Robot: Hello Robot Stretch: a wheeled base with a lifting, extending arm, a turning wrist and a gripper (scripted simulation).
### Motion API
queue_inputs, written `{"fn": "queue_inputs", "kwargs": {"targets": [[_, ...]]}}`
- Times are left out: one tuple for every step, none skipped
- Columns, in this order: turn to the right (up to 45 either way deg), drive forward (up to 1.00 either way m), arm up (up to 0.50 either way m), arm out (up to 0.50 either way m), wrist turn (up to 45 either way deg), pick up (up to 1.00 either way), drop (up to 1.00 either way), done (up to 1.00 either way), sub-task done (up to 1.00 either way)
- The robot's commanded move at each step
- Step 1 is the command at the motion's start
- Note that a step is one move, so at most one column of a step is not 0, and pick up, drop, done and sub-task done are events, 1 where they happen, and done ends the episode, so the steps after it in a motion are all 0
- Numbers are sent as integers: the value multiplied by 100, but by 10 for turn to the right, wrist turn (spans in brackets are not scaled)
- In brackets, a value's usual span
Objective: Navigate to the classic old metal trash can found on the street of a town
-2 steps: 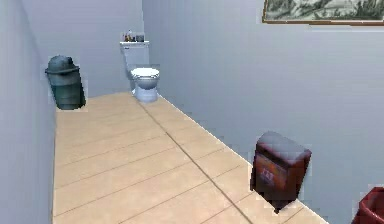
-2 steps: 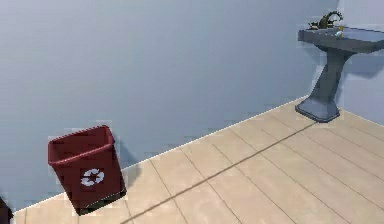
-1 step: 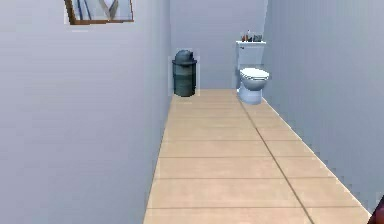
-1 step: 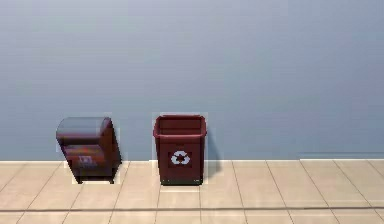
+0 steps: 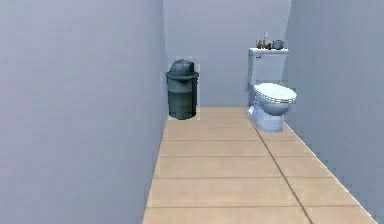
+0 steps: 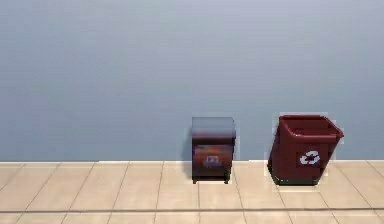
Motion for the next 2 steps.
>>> {"fn": "queue_inputs", "kwargs": {"targets": [[0, 100, 0, 0, 0, 0, 0, 0, 0], [0, 85, 0, 0, 0, 0, 0, 0, 0]]}}
